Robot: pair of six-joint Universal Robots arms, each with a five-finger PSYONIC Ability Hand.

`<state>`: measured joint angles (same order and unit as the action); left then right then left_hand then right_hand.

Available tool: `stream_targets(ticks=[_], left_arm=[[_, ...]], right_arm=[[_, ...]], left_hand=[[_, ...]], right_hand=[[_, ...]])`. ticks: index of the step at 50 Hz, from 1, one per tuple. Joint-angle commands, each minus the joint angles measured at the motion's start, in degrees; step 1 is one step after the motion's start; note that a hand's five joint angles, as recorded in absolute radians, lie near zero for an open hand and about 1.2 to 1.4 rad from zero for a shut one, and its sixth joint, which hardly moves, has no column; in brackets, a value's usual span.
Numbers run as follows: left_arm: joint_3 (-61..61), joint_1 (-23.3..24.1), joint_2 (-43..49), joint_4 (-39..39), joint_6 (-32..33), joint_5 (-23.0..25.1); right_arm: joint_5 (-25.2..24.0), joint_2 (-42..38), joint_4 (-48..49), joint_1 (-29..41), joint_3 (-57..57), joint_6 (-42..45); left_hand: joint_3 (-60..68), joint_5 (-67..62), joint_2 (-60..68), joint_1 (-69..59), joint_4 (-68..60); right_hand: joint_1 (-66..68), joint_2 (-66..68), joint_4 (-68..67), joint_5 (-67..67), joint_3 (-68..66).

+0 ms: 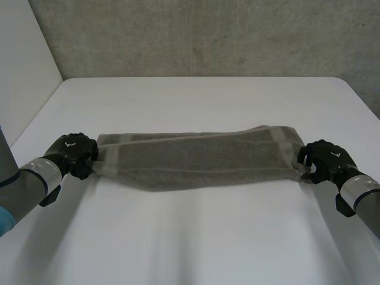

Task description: Fold the towel.

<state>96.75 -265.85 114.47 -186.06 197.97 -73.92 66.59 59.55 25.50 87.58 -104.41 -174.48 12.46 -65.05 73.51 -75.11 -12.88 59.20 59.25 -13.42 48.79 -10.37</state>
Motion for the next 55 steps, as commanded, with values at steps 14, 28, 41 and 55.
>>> stream_targets(ticks=[14,28,41,55], left_arm=[[0.28,-0.28,-0.13,0.00,0.05,0.00],[1.51,-0.46,-2.24,0.35,-0.04,0.00],[2.83,-0.28,-2.32,0.53,0.05,-0.09],[5.64,0.51,-4.78,0.70,0.05,-0.09]], right_arm=[[-0.23,-0.76,1.22,-0.30,0.88,0.02],[-4.97,3.29,-1.32,-7.16,0.27,11.25],[-11.03,2.76,-6.42,-7.78,1.23,21.45],[-13.06,2.67,-10.38,-11.37,5.27,30.16]], left_hand=[[-2.46,0.58,0.96,0.64,2.88],[-2.46,-2.29,3.83,-2.22,2.88],[-2.46,-2.29,3.83,-2.22,2.88],[-2.46,-2.29,3.83,-2.22,2.88]], right_hand=[[20.80,20.75,3.42,21.21,0.37],[20.80,20.75,3.42,21.21,0.37],[20.80,20.75,3.42,21.21,0.37],[20.80,20.75,3.42,21.21,0.37]])
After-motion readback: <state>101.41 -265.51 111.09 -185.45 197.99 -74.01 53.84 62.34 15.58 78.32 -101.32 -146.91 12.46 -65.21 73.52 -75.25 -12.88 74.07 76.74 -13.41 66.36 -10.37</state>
